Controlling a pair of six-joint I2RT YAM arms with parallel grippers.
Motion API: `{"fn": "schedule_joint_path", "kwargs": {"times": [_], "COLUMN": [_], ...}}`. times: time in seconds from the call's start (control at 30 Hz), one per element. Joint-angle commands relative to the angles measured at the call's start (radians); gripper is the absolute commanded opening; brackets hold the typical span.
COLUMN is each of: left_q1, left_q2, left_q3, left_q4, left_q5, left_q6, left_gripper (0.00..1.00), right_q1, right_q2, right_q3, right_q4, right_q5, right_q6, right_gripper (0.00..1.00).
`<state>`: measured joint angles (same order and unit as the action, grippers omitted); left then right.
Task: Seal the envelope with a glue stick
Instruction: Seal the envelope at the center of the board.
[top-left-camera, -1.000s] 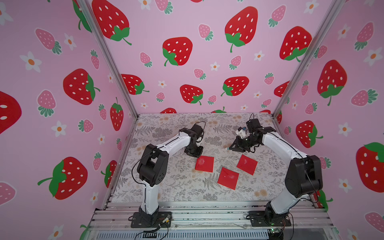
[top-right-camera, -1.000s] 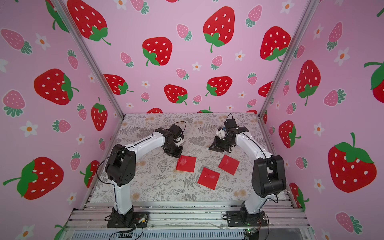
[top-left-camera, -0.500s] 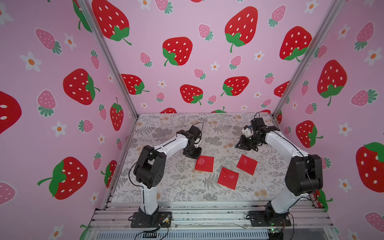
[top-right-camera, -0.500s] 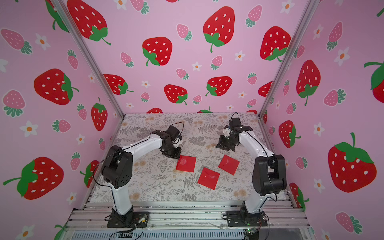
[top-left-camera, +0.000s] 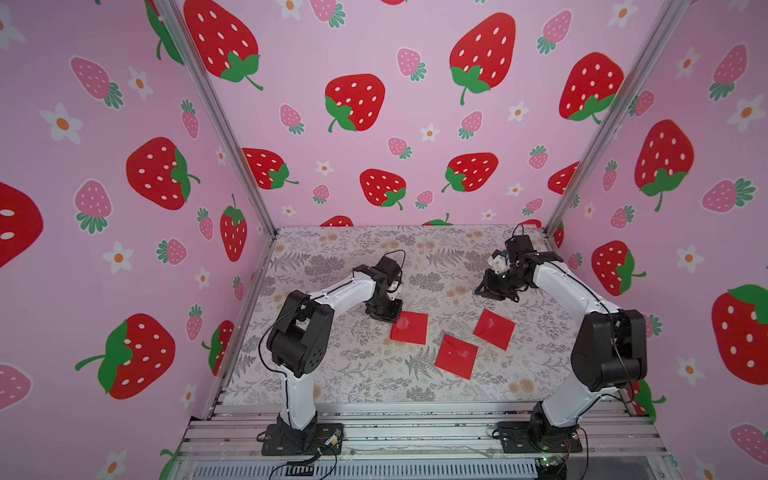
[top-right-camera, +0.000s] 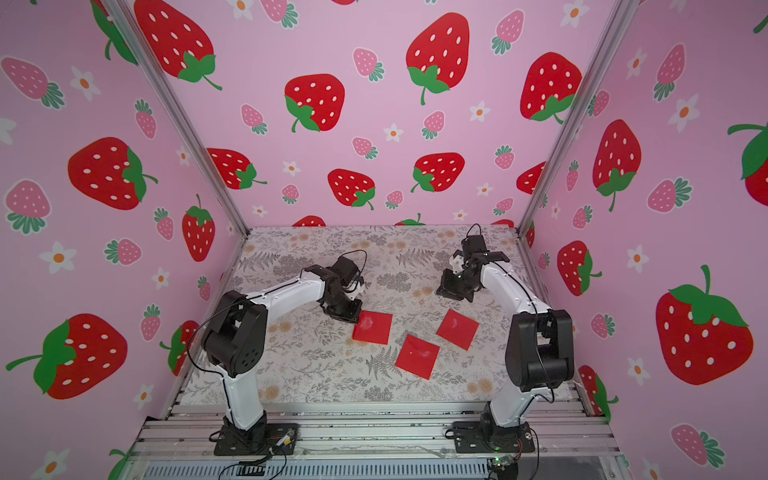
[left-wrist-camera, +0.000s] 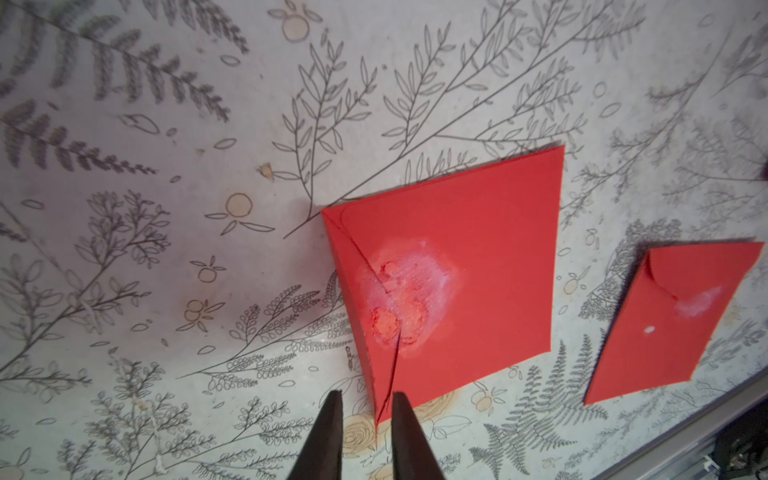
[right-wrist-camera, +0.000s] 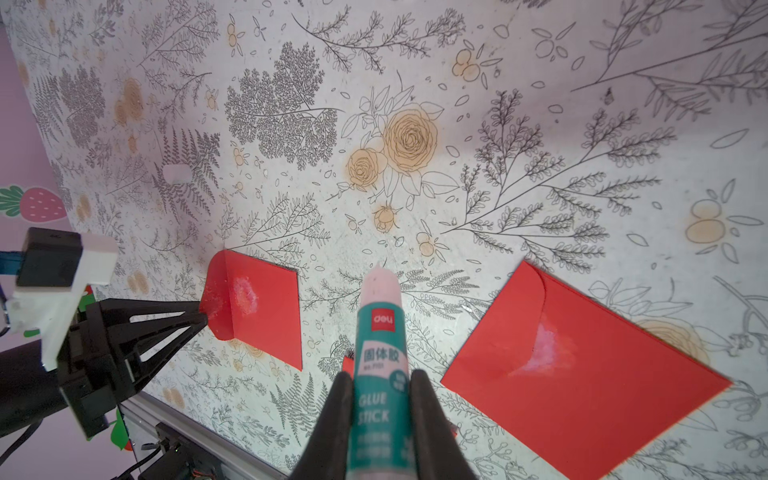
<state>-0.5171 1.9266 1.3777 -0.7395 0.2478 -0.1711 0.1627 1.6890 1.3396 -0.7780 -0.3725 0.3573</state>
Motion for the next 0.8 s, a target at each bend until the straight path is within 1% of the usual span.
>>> {"fn": "schedule_joint_path", "kwargs": {"times": [0.0, 0.13, 0.2, 0.27, 0.4, 0.43, 0.47, 0.6, 0.73, 0.77], "left_q1": [0.000, 0.000, 0.000, 0.000, 0.001, 0.001, 0.002, 0.013, 0.032, 0.035], "left_q2": [0.003, 0.020, 0.026, 0.032, 0.038, 0.039, 0.037, 0.008, -0.052, -0.062], "left_q3": [-0.006, 0.019, 0.028, 0.034, 0.027, 0.026, 0.024, 0.021, 0.002, -0.004], "left_q4": [0.022, 0.018, 0.015, 0.007, 0.006, 0.007, 0.008, -0.033, -0.096, -0.112], "left_q5": [0.027, 0.020, 0.021, 0.010, -0.005, -0.008, -0.015, -0.052, -0.104, -0.145], "left_q6": [-0.011, -0.013, -0.006, -0.006, -0.002, -0.002, -0.001, 0.018, 0.043, 0.049], "left_gripper": [0.19, 0.14, 0.09, 0.07, 0.07, 0.02, 0.00, 0.00, 0.00, 0.00], "right_q1": [0.004, 0.005, 0.005, 0.005, 0.006, 0.008, 0.008, 0.009, 0.011, 0.012], "right_q2": [-0.025, -0.022, -0.022, -0.023, -0.024, -0.026, -0.028, -0.041, -0.041, -0.040], "right_q3": [-0.005, 0.000, 0.003, 0.007, 0.009, 0.009, 0.009, 0.007, 0.004, 0.005], "right_q4": [-0.010, -0.013, -0.017, -0.021, -0.028, -0.029, -0.030, -0.035, -0.035, -0.036], "right_q5": [-0.014, -0.017, -0.016, -0.016, -0.016, -0.016, -0.014, -0.006, -0.005, -0.003], "right_q6": [-0.006, -0.008, -0.009, -0.011, -0.014, -0.014, -0.015, -0.017, -0.018, -0.019], "right_gripper": [0.00, 0.00, 0.00, 0.00, 0.00, 0.00, 0.00, 0.00, 0.00, 0.00]}}
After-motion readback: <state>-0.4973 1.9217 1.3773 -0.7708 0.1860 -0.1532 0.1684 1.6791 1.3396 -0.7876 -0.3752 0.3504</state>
